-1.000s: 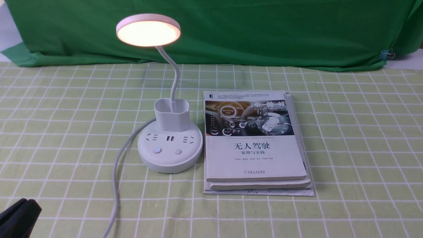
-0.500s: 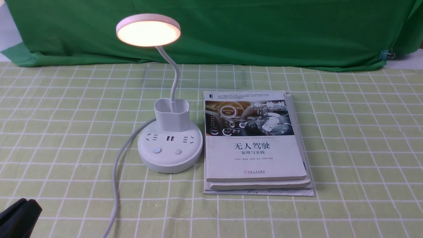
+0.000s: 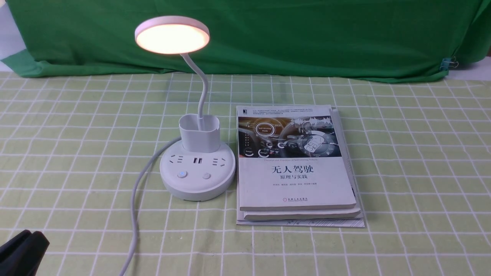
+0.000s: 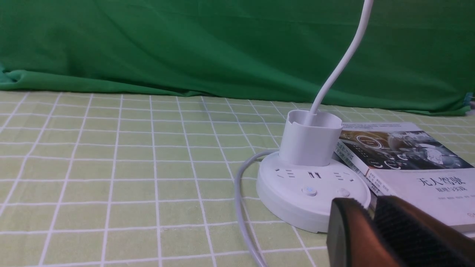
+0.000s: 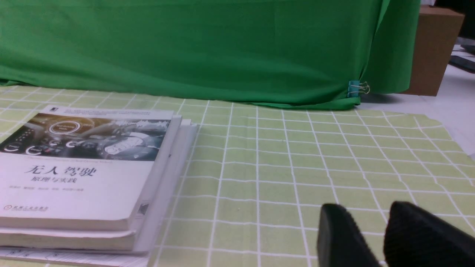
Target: Turn on the table lamp on the green coffee tablecloth with your hand.
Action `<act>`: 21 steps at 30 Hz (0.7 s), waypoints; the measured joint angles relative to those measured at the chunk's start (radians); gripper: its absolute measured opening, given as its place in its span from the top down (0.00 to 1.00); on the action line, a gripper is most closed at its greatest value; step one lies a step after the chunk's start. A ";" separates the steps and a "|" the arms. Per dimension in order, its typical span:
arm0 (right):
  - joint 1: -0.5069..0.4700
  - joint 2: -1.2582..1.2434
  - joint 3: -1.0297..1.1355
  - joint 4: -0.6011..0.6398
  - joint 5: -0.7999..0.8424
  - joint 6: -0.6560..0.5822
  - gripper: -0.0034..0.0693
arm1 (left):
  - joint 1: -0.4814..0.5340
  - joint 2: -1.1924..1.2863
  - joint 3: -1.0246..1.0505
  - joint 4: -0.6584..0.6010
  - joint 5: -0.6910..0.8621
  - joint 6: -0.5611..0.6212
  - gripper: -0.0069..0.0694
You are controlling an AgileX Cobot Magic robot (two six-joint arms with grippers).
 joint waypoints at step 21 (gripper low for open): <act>0.000 0.000 0.000 0.000 0.000 0.000 0.62 | 0.311 0.000 0.000 0.000 -0.004 0.002 0.78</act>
